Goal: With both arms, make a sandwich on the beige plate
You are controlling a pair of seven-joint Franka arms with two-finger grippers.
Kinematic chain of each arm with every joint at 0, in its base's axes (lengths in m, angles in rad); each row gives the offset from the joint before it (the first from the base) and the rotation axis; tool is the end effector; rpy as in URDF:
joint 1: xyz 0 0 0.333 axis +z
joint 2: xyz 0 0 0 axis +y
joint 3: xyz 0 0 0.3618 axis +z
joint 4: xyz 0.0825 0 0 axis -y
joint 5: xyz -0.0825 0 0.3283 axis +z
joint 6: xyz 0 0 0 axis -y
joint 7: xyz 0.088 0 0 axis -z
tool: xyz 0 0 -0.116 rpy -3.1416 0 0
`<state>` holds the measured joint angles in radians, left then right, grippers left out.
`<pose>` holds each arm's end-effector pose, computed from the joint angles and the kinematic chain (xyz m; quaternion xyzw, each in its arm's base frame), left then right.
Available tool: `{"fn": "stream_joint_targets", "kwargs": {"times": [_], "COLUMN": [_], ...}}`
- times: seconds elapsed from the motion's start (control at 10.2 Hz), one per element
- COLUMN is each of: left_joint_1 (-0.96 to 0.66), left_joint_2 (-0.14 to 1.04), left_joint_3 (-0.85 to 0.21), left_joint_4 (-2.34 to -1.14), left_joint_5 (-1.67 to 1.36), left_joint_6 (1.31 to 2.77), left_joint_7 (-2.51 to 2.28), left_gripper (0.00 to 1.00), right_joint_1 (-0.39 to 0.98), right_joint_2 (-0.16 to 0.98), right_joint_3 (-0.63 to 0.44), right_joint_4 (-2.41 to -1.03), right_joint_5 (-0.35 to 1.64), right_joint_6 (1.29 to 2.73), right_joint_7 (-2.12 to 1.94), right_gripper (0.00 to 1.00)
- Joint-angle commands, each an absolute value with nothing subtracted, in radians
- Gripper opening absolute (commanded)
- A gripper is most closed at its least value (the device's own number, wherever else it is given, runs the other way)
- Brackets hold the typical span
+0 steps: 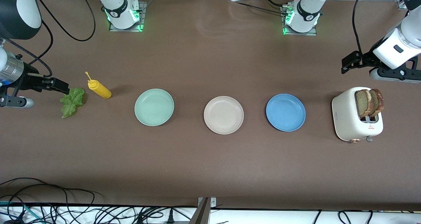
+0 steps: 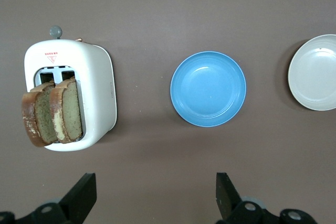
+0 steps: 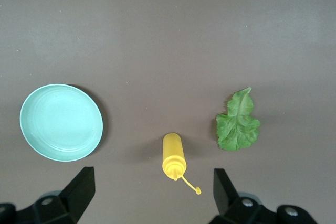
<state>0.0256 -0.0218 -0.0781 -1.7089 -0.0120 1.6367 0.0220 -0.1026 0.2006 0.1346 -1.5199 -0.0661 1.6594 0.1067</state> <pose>0.4915 -0.0276 0.6200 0.9990 -0.0367 -0.0253 0.0047 0.5704 0.0029 0.5835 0.9988 -0.0344 -0.0282 0.0214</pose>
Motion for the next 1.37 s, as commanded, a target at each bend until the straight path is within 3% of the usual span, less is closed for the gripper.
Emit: {"fn": "stream_joint_targets", "kwargs": {"times": [0.0, 1.28], "left_joint_1": [0.026, 0.026], "left_joint_2": [-0.026, -0.026], "left_joint_3": [-0.081, -0.081], "left_joint_4": [-1.698, -1.698], "left_joint_5": [0.014, 0.014], "left_joint_6": [1.626, 1.623], "left_joint_7": [0.034, 0.034], "left_gripper": [1.00, 1.00], "right_joint_1": [-0.104, -0.106], "right_joint_2": [0.207, 0.207], "right_joint_3": [0.137, 0.137], "right_joint_4": [-1.500, -1.502], "right_joint_5": [-0.048, -0.046], "right_joint_6": [1.647, 1.646], "right_joint_7": [0.104, 0.106], "right_gripper": [1.00, 1.00]}}
